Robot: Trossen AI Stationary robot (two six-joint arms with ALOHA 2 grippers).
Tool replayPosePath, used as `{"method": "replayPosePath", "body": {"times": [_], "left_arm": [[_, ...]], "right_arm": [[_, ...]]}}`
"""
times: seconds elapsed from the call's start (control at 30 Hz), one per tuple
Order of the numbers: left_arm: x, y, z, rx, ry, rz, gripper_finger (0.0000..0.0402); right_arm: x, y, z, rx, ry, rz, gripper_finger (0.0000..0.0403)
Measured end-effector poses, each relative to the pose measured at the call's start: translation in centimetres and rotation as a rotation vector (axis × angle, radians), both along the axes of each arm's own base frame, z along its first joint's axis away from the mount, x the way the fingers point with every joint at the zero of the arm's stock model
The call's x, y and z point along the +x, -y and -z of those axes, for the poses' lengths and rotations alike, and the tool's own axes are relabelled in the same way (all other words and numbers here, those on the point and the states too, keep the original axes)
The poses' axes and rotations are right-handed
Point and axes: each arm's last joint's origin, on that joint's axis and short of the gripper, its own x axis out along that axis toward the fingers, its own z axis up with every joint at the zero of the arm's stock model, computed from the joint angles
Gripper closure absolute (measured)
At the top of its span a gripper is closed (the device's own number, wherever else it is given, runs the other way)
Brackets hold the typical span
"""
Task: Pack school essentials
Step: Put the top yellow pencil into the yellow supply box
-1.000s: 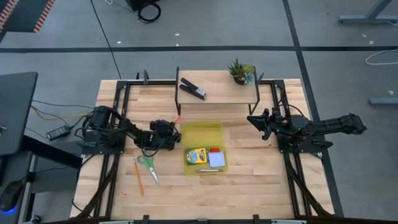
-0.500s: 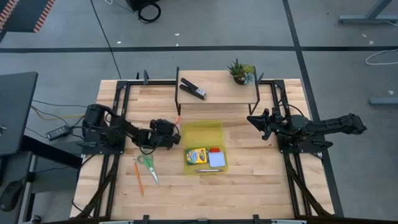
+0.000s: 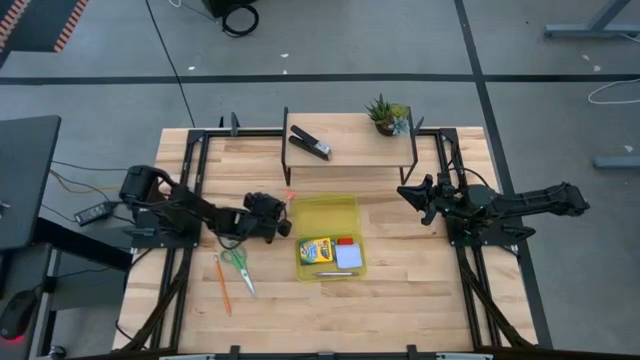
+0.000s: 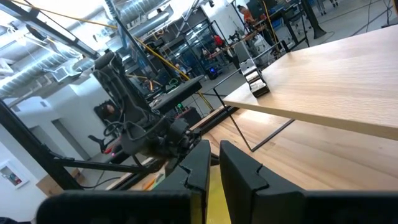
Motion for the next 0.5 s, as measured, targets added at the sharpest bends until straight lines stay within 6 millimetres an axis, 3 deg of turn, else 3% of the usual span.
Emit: {"method": "replayPosePath", "body": {"times": [0.37,0.5], "left_arm": [[0.5,1.3,-3.4,-0.019,0.112,0.180,0.0384],[1.9,2.2,-5.1,-0.043,0.158,0.277,0.0386]], "right_arm": [[0.0,0.0,0.0,0.000,0.000,0.000,0.0361],[0.0,0.0,0.0,0.000,0.000,0.000,0.0361]]}}
